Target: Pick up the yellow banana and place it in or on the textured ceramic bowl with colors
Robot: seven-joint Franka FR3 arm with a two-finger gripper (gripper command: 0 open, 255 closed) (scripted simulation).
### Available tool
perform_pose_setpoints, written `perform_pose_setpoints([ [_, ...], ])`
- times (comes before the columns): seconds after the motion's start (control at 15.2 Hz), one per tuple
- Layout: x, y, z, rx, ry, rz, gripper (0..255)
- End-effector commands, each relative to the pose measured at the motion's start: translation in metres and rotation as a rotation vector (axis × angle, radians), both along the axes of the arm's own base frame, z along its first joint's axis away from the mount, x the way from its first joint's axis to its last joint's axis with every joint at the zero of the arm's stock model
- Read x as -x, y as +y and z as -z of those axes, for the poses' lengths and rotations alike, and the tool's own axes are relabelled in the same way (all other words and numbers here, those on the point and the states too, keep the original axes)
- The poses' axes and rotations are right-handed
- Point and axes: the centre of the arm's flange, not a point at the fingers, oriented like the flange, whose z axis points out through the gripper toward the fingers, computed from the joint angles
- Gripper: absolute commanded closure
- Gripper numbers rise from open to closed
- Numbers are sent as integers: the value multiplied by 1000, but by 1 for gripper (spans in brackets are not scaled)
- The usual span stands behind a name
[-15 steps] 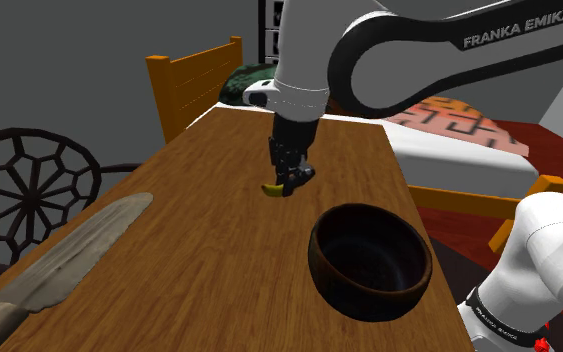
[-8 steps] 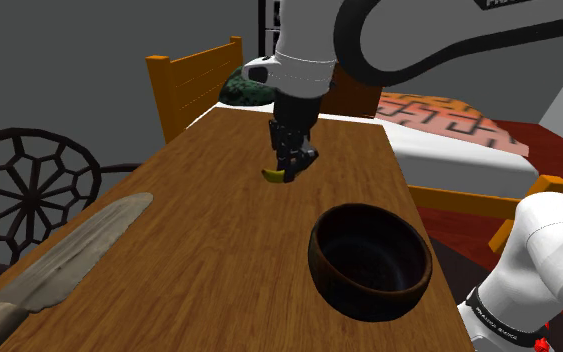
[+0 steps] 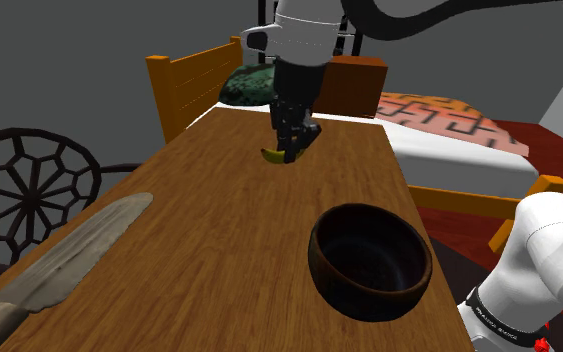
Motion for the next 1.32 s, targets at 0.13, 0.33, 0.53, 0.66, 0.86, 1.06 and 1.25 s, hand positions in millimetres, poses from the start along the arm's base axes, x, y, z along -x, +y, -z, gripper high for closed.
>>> perform_pose_setpoints([
  [0.13,1,0,-21,0,0,0,255],
  [0.33,1,0,-37,0,0,0,255],
  [0.53,27,1,-42,0,0,0,255],
  [0.66,53,3,-42,0,0,0,255],
  [0.86,93,6,-42,0,0,0,255],
  [1.06,132,8,-42,0,0,0,255],
  [1.25,172,11,-42,0,0,0,255],
])
